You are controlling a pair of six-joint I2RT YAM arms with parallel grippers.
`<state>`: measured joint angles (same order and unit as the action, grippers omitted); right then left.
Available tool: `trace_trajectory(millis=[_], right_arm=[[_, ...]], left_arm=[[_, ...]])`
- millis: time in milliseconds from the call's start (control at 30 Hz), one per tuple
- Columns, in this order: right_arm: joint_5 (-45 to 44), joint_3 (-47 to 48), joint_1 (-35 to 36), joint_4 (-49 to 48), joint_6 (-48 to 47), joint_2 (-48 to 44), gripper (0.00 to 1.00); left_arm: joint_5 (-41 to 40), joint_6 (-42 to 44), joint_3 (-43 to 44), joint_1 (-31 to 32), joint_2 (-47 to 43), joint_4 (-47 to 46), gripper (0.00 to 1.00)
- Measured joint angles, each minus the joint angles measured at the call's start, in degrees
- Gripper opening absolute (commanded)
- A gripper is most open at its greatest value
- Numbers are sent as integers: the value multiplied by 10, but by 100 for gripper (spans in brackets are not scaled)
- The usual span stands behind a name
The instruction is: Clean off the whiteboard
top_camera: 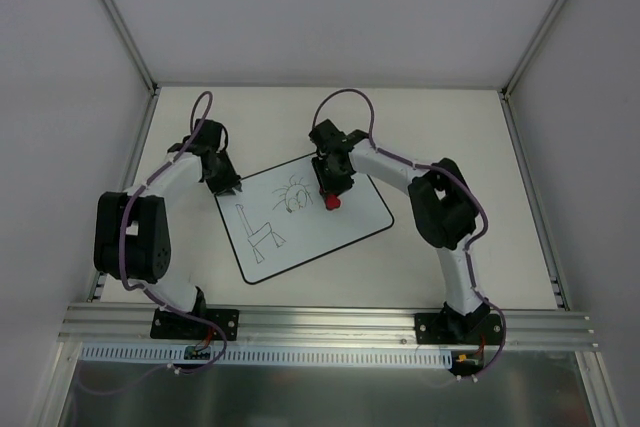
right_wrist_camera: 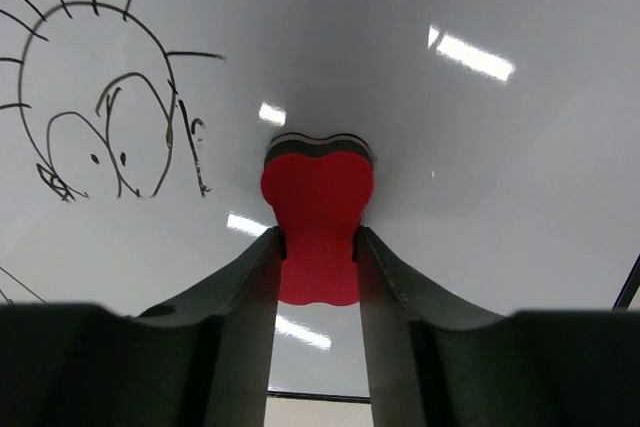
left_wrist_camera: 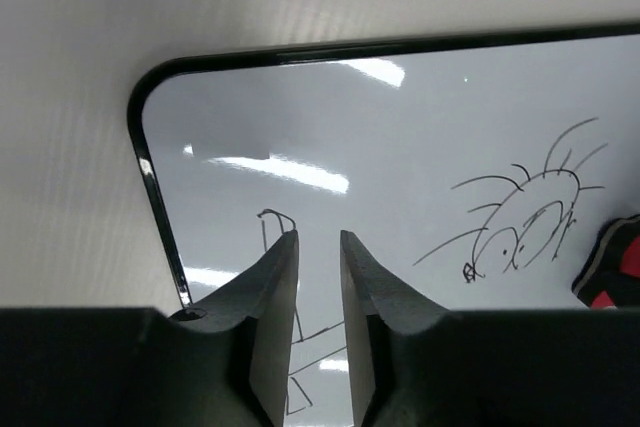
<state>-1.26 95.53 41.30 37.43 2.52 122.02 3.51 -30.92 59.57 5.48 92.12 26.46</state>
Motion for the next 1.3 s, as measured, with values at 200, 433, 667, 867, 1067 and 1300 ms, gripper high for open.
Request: trace_trajectory(millis=[200, 433, 667, 867, 1067, 1300], right_arm=[[-18, -40, 7, 8, 20, -22, 76], [-33, -105, -16, 1, 27, -153, 84], [-94, -261, -138, -4, 49, -351, 99], [-113, -369, -171, -4, 50, -447, 99], [-103, -426, -184, -28, 45, -473, 99], [-79, -463, -186, -56, 40, -480, 99]], left_arm=[[-16, -14, 11, 62, -21, 4, 53], [-61, -51, 46, 159, -21, 17, 73], [-128, -96, 150, 285, 27, 21, 78], [-173, -128, 209, 354, 117, 25, 76], [-193, -132, 264, 374, 206, 35, 69], [-206, -132, 292, 380, 242, 43, 61]])
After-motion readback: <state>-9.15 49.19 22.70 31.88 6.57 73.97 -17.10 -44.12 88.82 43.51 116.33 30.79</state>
